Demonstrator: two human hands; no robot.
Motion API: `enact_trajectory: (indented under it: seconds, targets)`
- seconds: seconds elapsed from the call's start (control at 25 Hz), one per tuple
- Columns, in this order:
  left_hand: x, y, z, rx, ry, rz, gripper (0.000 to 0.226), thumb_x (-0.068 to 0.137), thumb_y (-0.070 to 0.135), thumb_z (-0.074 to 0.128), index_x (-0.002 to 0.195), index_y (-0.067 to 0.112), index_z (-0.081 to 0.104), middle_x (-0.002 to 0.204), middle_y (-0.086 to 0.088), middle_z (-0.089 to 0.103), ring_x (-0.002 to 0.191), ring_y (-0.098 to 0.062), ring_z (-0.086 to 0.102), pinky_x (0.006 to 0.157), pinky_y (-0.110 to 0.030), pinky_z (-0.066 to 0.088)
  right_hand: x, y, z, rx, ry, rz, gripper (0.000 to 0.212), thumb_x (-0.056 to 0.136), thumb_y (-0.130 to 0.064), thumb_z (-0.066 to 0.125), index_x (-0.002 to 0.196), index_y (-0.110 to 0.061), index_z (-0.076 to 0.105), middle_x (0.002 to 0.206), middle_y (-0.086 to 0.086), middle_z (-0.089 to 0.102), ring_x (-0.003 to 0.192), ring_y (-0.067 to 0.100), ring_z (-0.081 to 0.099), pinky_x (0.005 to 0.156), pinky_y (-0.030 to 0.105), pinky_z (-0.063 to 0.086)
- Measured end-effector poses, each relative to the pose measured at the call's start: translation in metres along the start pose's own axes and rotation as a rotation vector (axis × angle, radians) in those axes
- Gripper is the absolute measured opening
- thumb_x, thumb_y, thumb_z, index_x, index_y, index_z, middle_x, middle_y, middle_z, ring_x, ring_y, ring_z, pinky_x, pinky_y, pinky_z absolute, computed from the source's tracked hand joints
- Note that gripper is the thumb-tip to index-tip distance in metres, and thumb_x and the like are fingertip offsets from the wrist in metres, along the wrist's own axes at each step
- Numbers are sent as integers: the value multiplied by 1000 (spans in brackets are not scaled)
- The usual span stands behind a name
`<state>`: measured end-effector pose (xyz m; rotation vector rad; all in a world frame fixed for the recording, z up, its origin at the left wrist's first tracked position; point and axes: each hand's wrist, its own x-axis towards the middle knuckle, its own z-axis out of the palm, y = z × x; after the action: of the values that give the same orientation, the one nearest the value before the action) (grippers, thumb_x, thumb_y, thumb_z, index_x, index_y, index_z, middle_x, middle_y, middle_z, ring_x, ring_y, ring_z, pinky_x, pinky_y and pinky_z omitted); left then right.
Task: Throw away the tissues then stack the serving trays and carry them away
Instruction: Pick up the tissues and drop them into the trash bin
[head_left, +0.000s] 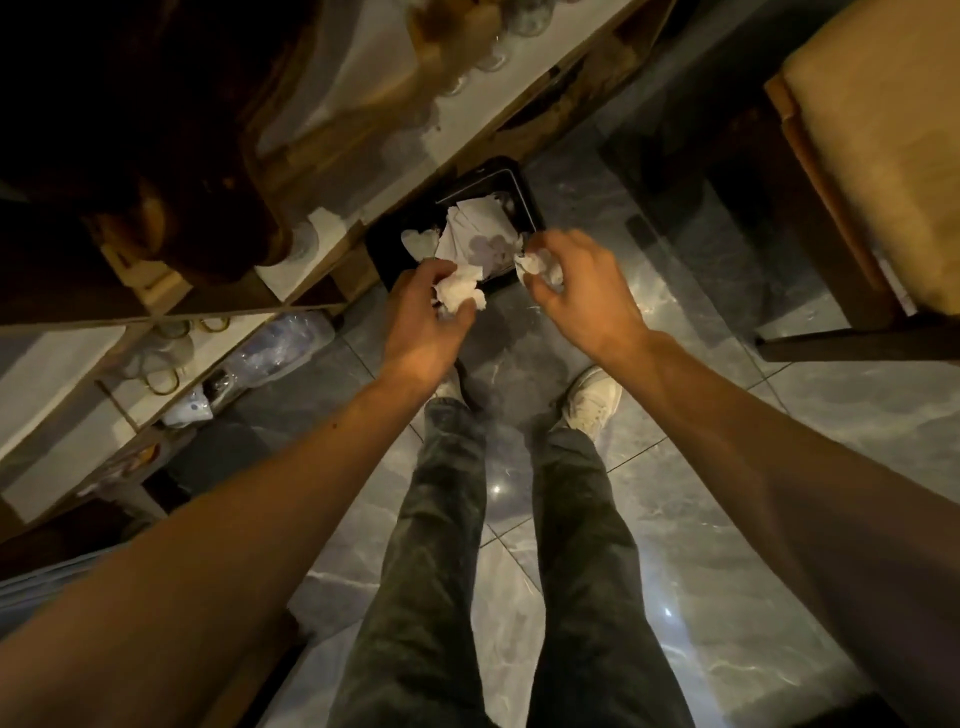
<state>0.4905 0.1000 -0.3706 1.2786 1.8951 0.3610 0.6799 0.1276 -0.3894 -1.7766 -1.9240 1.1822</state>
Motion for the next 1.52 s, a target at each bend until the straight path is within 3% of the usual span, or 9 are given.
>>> enact_trajectory:
  seconds: [0.12, 0.32, 0.52, 0.64, 0.84, 0.96, 1.16, 1.36, 1.52]
  targets:
    - [33, -27, 11, 76, -37, 60, 40, 82, 17, 72, 120, 10, 61, 118, -12, 65, 101, -17, 62, 85, -34, 55, 23, 13, 30, -10, -17, 10, 34, 89, -17, 62, 123, -15, 59, 117, 15, 60, 100, 34, 61, 81, 39, 52]
    - [75, -78, 32, 134, -34, 37, 41, 78, 18, 72, 115, 2, 63, 111, -19, 66, 99, -29, 64, 80, -34, 53, 55, 33, 79, -74, -136, 38, 39, 92, -19, 60, 131, -16, 54, 127, 14, 55, 108, 34, 58, 82, 41, 52]
    - [114, -100, 52, 214, -69, 45, 42, 83, 16, 73, 121, 6, 60, 121, -17, 60, 102, -22, 59, 75, -17, 42, 91, 45, 103, -167, -158, -44, 45, 91, -22, 59, 135, -17, 52, 131, 15, 51, 112, 39, 55, 82, 44, 50]
    - [125, -107, 59, 243, -31, 66, 44, 83, 18, 73, 124, 8, 60, 124, -17, 58, 107, -24, 60, 76, -17, 41, 104, 52, 107, -195, -153, -49, 47, 89, -20, 60, 135, -16, 52, 132, 15, 50, 114, 38, 53, 83, 49, 51]
    - [124, -111, 63, 213, -23, 49, 42, 82, 10, 71, 121, 4, 59, 125, -22, 56, 107, -29, 58, 67, -5, 39, 108, 66, 102, -245, -162, -48, 46, 92, -21, 59, 137, -15, 51, 129, 16, 50, 111, 35, 54, 77, 40, 48]
    - [122, -111, 67, 208, -10, 36, 40, 82, 8, 71, 120, 3, 59, 125, -22, 55, 104, -22, 55, 66, 1, 38, 106, 69, 102, -228, -162, -57, 47, 91, -19, 59, 137, -15, 50, 129, 16, 50, 110, 36, 55, 76, 39, 48]
    - [120, -113, 72, 159, -8, 13, 41, 79, 7, 72, 118, 4, 60, 122, -22, 55, 103, -30, 60, 73, -17, 45, 103, 63, 102, -244, -179, -55, 52, 91, -17, 60, 141, -14, 45, 133, 16, 51, 116, 36, 54, 83, 43, 52]
    - [111, -109, 72, 146, 22, 75, 39, 77, 2, 75, 113, -3, 61, 116, -29, 57, 95, -18, 51, 67, 5, 35, 98, 60, 98, -219, -197, -11, 48, 91, -16, 58, 138, -13, 47, 132, 15, 51, 115, 37, 55, 86, 50, 52]
    - [105, -102, 63, 156, 10, 94, 38, 80, 10, 75, 113, -2, 60, 114, -27, 59, 99, -31, 59, 71, -6, 38, 85, 51, 94, -270, -198, -29, 46, 90, -11, 55, 136, -12, 49, 132, 13, 50, 114, 33, 55, 82, 44, 54]
